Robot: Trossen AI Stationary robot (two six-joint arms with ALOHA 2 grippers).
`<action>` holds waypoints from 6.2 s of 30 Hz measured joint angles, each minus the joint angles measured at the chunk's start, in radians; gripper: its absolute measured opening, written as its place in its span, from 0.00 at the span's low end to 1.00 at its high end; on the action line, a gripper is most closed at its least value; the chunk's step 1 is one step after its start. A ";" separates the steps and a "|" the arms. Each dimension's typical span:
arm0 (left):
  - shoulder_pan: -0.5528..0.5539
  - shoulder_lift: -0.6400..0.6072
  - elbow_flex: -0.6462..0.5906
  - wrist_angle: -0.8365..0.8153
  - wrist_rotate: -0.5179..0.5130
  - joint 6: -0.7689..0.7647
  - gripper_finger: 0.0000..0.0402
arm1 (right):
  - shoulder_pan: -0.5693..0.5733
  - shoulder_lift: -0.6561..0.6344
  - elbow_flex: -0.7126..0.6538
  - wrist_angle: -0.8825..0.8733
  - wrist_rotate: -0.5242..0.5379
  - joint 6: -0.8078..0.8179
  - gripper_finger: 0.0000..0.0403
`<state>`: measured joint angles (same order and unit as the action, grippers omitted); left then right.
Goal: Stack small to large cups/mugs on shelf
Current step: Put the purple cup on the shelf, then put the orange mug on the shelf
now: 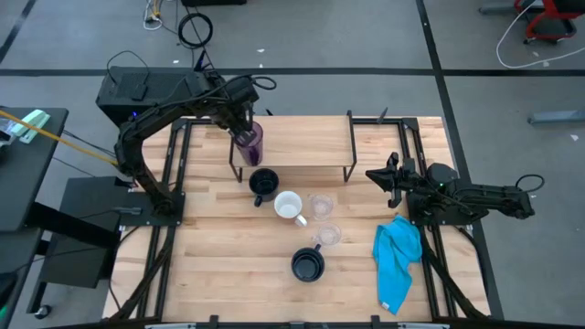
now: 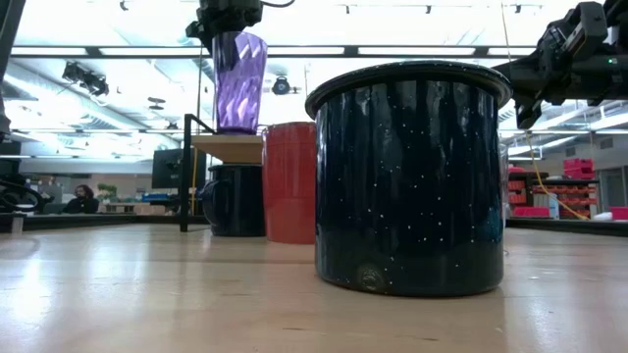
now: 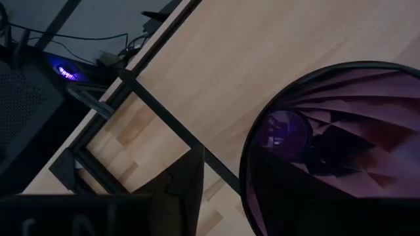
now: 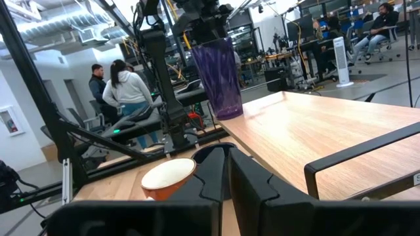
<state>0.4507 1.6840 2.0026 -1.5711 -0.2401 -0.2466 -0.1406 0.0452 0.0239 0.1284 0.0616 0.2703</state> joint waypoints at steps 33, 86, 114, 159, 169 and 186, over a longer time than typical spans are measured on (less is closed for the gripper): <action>-0.002 0.000 0.000 0.000 -0.073 0.077 0.41 | 0.000 0.000 0.000 0.000 0.000 -0.003 0.07; -0.849 -0.057 -0.559 0.377 -0.152 -0.169 0.24 | 0.000 0.000 0.000 -0.044 -0.029 0.023 0.07; -0.851 -0.293 -1.266 1.066 -0.167 -0.213 0.10 | 0.000 0.002 0.000 -0.105 -0.063 0.097 0.07; -0.775 -0.103 -0.757 0.885 -0.096 0.147 0.07 | -0.059 0.172 0.167 -0.108 -0.070 -0.007 0.07; -0.760 -0.217 -0.855 0.892 -0.088 0.206 0.01 | -0.001 0.295 0.167 0.059 -0.121 0.110 0.07; -0.735 -0.570 -1.281 1.238 -0.088 0.119 0.04 | 0.075 0.745 0.351 0.228 -0.114 0.067 0.07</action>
<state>-0.2844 1.1137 0.7212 -0.3331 -0.3283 -0.1272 -0.0661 0.7901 0.3752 0.3563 -0.0528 0.3371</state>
